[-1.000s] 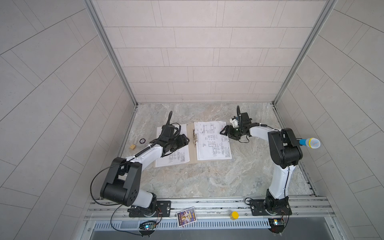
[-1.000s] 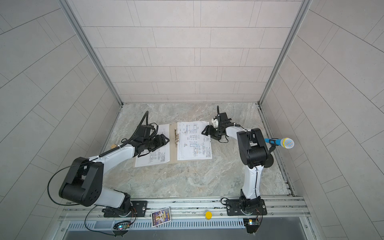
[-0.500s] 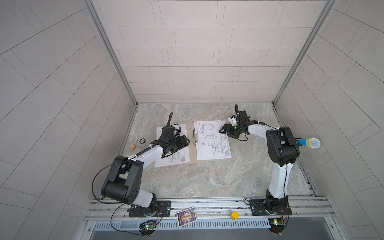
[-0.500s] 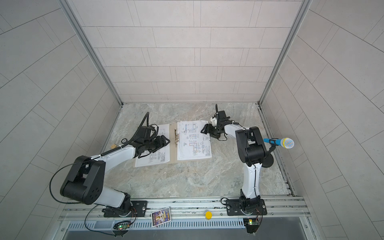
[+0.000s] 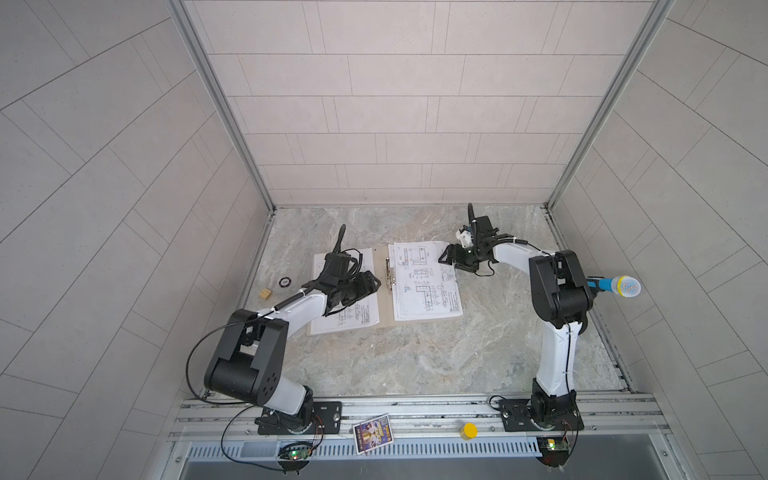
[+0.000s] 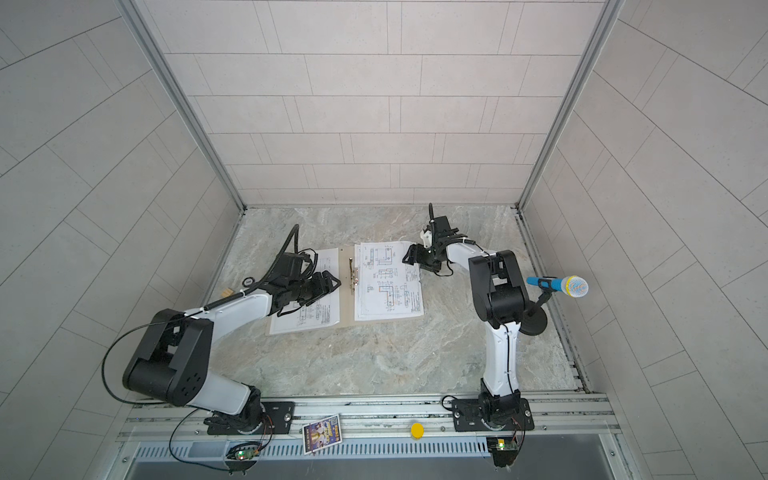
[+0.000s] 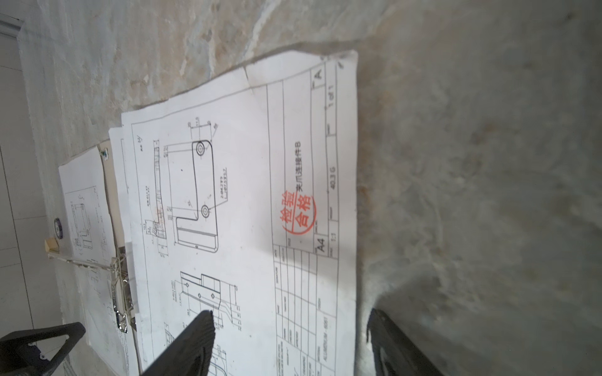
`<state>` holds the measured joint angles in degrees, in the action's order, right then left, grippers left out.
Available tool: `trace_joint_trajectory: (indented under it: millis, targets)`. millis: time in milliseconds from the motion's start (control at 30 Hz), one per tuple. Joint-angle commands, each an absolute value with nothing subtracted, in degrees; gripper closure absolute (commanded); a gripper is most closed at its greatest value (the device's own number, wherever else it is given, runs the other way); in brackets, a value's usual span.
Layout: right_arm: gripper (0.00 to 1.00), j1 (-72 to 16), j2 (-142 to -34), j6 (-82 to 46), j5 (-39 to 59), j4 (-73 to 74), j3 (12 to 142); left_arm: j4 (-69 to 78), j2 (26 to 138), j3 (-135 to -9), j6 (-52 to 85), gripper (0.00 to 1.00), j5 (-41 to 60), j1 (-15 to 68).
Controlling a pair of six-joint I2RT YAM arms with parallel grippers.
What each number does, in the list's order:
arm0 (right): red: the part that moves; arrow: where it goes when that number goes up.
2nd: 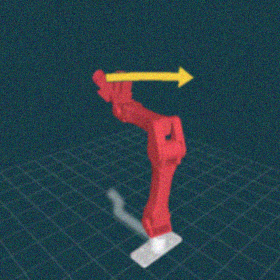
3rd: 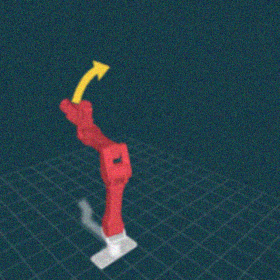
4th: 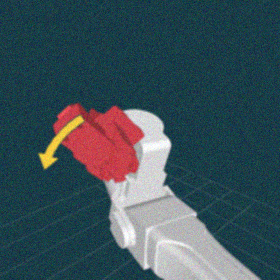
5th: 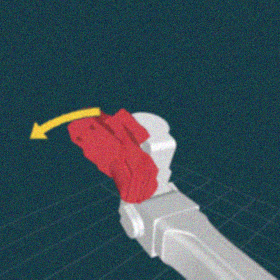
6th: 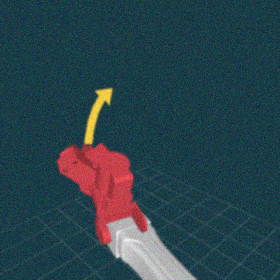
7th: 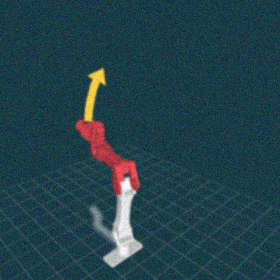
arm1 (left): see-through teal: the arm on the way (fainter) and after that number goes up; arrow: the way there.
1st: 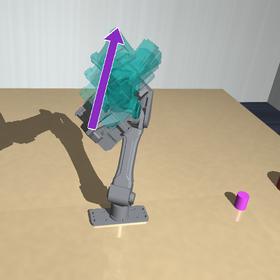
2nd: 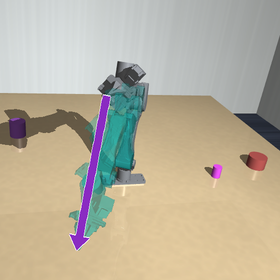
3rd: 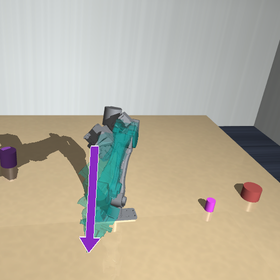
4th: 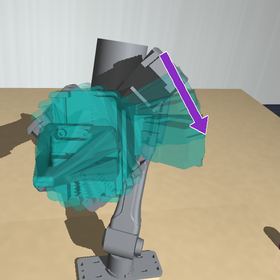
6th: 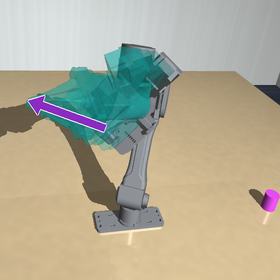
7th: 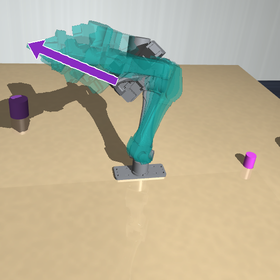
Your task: Put the files into the folder
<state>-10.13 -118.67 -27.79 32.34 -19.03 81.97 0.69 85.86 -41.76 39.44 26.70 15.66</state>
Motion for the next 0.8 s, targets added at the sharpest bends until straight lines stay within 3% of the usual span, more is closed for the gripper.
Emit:
trace_joint_trajectory:
  millis: [0, 767]
  targets:
    - [0.25, -10.5, -121.4, -25.7, 30.5, -22.5, 85.3, 1.7, 86.6, -41.5, 39.6, 0.26, 27.2, 15.5]
    - [0.25, -12.4, -124.8, -22.6, 31.6, -24.7, 92.4, 2.3, 87.3, -41.4, 39.5, 0.26, 27.5, 15.5]
